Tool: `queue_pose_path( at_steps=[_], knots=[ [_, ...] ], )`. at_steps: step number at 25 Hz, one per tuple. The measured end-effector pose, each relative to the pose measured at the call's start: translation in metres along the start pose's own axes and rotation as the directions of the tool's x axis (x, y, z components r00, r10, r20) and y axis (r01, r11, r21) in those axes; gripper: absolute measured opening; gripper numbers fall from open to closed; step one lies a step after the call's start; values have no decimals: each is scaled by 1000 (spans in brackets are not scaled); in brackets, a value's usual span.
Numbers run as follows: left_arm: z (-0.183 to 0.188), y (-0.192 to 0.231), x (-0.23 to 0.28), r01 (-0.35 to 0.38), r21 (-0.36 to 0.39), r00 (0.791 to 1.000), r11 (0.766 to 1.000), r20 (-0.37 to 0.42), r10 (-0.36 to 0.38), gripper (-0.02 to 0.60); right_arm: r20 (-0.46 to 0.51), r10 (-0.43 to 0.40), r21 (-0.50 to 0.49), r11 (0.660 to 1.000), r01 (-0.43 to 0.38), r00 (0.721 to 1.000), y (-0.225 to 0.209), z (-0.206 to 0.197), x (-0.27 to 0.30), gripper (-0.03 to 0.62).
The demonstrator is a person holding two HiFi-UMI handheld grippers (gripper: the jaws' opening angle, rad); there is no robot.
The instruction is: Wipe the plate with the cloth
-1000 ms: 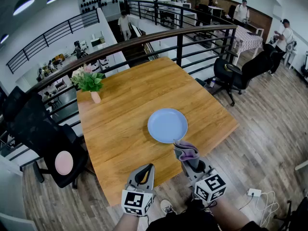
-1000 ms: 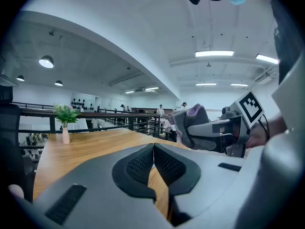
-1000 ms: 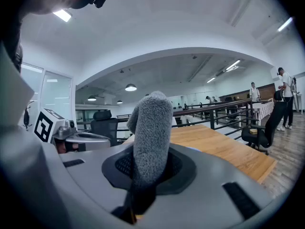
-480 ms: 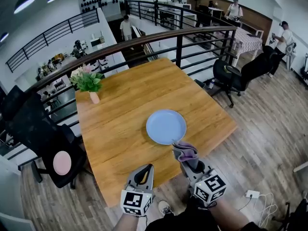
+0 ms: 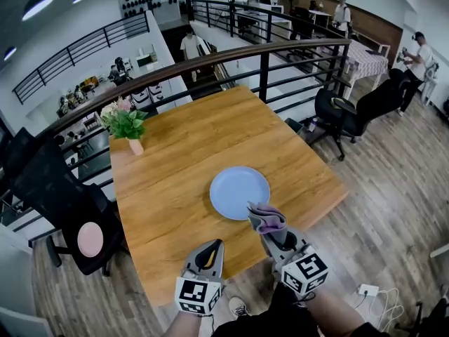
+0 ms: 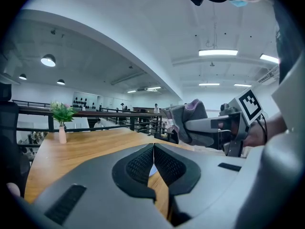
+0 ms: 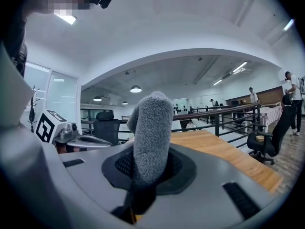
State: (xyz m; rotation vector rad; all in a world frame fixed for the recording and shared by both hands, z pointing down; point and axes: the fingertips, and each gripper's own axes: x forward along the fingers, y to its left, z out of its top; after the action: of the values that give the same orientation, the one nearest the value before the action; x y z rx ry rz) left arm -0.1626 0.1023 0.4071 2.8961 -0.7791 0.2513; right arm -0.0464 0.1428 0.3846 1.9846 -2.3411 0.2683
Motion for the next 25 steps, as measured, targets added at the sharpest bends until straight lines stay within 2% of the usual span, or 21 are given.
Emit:
queue_pose_path(
  at_steps=[8, 13, 19, 25],
  knots=[
    [13, -1, 63, -86, -13, 996, 996, -21, 86, 21, -9, 74, 5, 997, -74, 997, -69, 13, 26, 72],
    [17, 5, 108, -165, -33, 986, 986, -41, 163, 21, -25, 143, 13, 990, -143, 989, -116, 20, 53, 72],
    [14, 20, 152, -272, -52, 961, 961, -60, 269, 21, -43, 236, 18, 972, -236, 971, -161, 20, 97, 72],
    [6, 35, 171, -396, -77, 917, 915, -85, 390, 23, -61, 336, 21, 942, -335, 940, -183, 17, 133, 72]
  ],
)
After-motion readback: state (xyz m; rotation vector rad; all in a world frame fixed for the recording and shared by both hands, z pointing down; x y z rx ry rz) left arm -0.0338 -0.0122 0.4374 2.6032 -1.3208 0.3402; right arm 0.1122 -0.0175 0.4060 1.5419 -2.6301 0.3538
